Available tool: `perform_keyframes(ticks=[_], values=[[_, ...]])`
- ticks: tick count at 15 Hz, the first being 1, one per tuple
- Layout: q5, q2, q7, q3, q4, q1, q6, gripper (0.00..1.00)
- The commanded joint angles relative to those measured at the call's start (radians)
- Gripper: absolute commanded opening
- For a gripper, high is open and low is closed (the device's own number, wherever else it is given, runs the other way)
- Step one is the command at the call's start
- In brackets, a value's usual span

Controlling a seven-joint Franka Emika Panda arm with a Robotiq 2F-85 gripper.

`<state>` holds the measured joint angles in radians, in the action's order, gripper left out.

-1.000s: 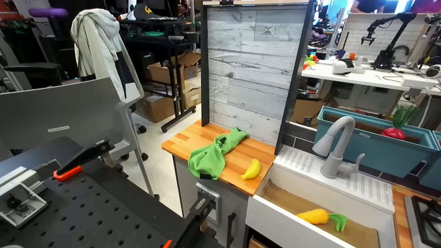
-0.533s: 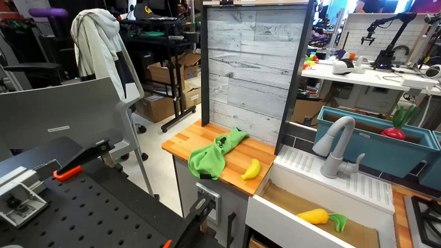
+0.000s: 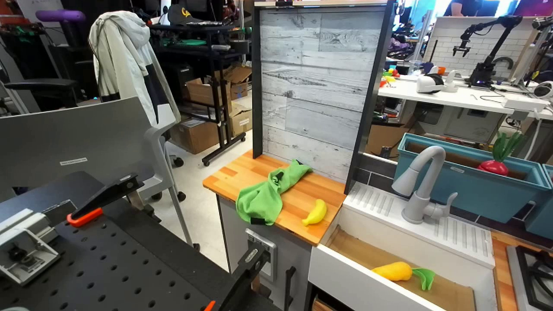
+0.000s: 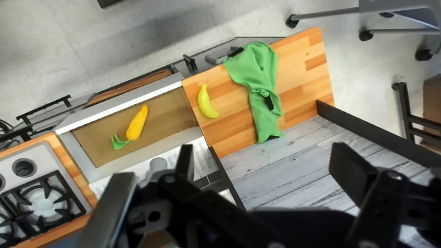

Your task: Pick up the banana plush toy from the table and put it on the cloth

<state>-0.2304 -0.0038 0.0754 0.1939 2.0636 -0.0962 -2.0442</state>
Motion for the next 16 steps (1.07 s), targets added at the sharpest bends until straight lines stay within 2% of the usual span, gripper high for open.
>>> perform_keyframes(ticks=[1,7,16], values=[[-0.022,0.147,-0.035,-0.043,-0.032,-0.003,-0.163,1.0],[-0.019,0.411,-0.051,-0.105,-0.105,-0.013,-0.378,1.0],[0.0,0.781,-0.047,-0.171,-0.287,-0.044,-0.548,1.0]])
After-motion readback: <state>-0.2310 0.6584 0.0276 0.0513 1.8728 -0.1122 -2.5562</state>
